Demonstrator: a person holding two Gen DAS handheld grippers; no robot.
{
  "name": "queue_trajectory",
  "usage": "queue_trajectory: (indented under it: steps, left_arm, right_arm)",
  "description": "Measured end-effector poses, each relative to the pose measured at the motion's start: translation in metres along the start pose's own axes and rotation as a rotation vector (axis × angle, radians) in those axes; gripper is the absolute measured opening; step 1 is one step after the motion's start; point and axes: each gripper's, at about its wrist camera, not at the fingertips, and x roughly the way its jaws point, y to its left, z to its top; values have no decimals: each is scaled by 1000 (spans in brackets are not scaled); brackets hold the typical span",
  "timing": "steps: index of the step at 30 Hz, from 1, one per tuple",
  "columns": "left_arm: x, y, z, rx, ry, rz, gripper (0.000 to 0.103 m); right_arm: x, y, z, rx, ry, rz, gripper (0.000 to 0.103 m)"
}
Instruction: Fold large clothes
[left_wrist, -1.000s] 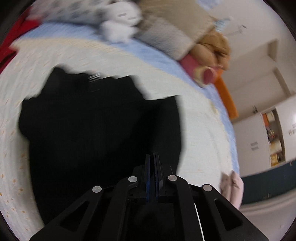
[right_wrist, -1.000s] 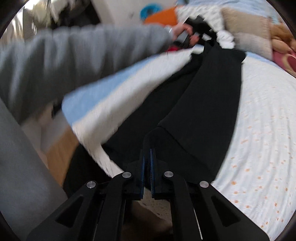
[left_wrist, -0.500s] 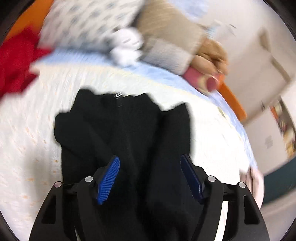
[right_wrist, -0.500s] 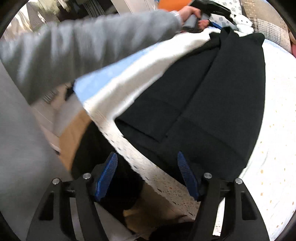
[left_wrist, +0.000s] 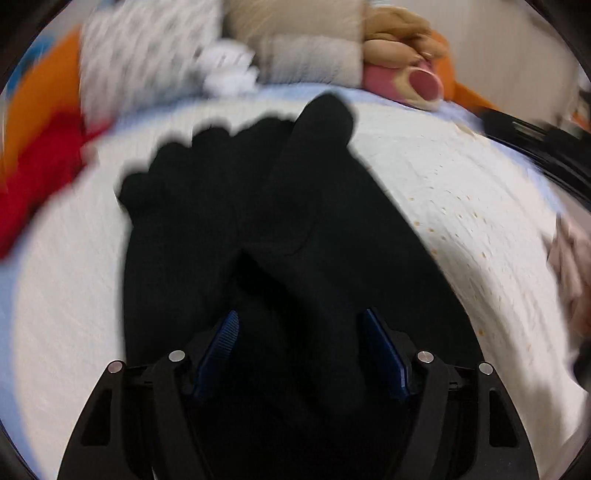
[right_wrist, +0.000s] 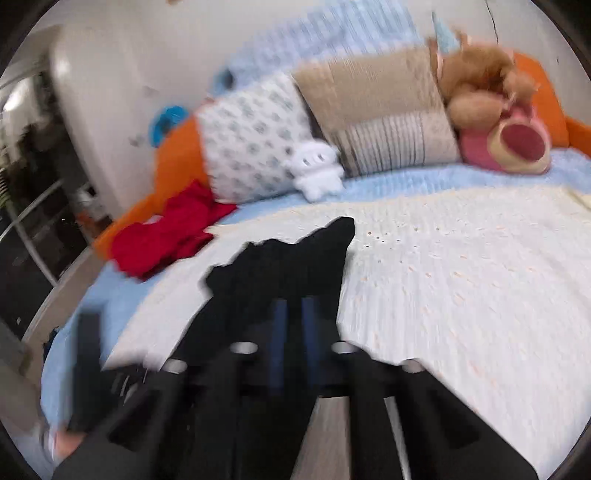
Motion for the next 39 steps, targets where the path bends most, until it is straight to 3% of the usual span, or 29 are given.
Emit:
queue_trajectory:
  steps: [3, 7, 8, 12, 15, 17, 18, 19, 20, 23, 25, 28, 30, 33, 36, 39]
  left_arm:
    - [2, 0, -6, 35, -40, -19, 80]
    - [6, 2, -20, 66, -111, -36, 86]
    - [5, 6, -20, 53, -113, -55, 88]
    - [4, 14, -23, 20, -122, -148, 95]
    - [0, 11, -22, 57, -113, -156, 99]
    - [-12, 9, -22, 76, -64, -105, 99]
    - [-27, 11, -25, 50, -37, -80, 99]
    - [-44, 14, -29, 17, -33, -91, 99]
    - [-62, 19, -37, -20, -32, -110, 99]
    - [-125, 29, -81, -102, -41, -129, 100]
    - [-158, 32, -129, -142, -34, -117, 100]
    - [-180, 35, -196, -196, -15, -125, 100]
    - [-184, 35, -242, -235, 23, -117, 100]
    - [-168, 40, -288, -324, 110, -214, 99]
    - [-157, 43, -317, -409, 128, -271, 99]
    - [-158, 41, -326, -420, 105, -277, 99]
  right_arm:
    - [81, -10, 13, 19, 88, -51, 8]
    - [172, -14, 27, -51, 204, -219, 5]
    - [187, -20, 26, -56, 245, -249, 5]
    - [194, 0, 20, -197, 229, -342, 6]
    - [155, 17, 25, -227, 180, -299, 10]
    - [104, 30, 26, -221, 149, -246, 35]
    - [65, 41, 22, -233, 129, -199, 57]
    - [32, 53, 17, -260, 101, -182, 66]
    - [11, 63, 13, -278, 88, -168, 66]
    - [-84, 94, -31, -276, 82, -42, 74]
    - [-148, 107, -81, -214, 77, 57, 89]
    - [-212, 123, -166, -160, 102, 135, 91]
    - [-231, 130, -208, -143, 147, 123, 90]
    - [-225, 132, -278, -58, 307, 127, 75]
    - [-212, 126, -316, 64, 400, 153, 67]
    - [-210, 125, -327, 89, 407, 135, 66]
